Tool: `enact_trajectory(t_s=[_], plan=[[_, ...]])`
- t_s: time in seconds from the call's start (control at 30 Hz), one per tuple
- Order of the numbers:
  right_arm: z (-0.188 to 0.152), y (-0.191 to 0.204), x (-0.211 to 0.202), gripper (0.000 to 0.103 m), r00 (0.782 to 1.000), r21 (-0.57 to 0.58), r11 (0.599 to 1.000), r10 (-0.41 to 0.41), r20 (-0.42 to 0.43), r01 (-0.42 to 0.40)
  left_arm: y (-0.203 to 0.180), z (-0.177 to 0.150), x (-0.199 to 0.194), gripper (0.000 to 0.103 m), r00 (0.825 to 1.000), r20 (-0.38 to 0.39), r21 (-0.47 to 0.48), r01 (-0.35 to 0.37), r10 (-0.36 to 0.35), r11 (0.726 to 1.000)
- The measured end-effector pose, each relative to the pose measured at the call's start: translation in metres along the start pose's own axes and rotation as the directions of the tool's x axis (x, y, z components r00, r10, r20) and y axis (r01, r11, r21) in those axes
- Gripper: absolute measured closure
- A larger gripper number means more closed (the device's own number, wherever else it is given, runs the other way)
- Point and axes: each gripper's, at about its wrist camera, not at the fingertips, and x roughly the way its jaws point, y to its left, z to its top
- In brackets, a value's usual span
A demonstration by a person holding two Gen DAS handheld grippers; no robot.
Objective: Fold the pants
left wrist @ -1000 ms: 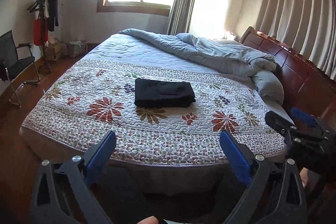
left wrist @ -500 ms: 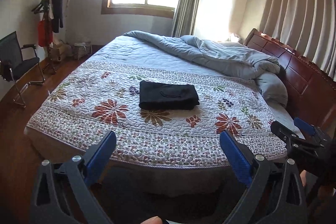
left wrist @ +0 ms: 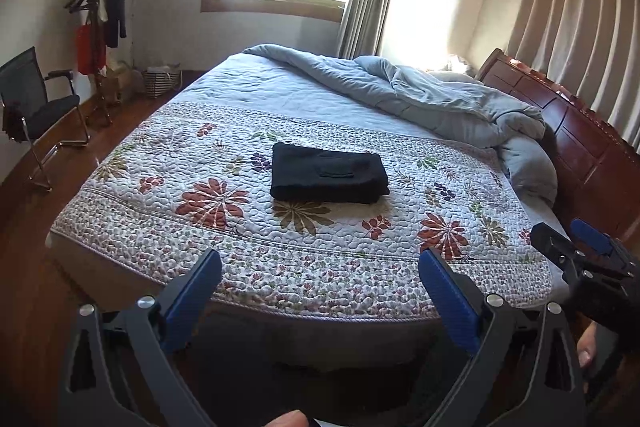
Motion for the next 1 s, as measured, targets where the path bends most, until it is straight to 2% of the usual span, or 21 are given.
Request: enact_trajectory(t_s=[0.13, 0.33, 1.0], plan=[[0.006, 0.006, 0.003, 0.003, 1.000, -0.011, 1.000, 0.006, -0.004, -0.006, 0.000, 0.008, 0.000, 0.004, 1.000, 0.008, 0.005, -0.020, 0.020, 1.000], [0.014, 0.010, 0.007, 0.003, 1.000, -0.012, 1.000, 0.012, -0.007, -0.012, 0.003, 0.023, 0.001, 0.004, 1.000, 0.000, -0.007, 0.016, -0.016, 1.000], [0.022, 0.012, 0.019, 0.003, 0.999, -0.022, 0.999, 0.029, -0.034, -0.030, -0.009, 0.032, 0.005, 0.004, 0.998, 0.006, 0.025, -0.058, 0.057, 0.998]])
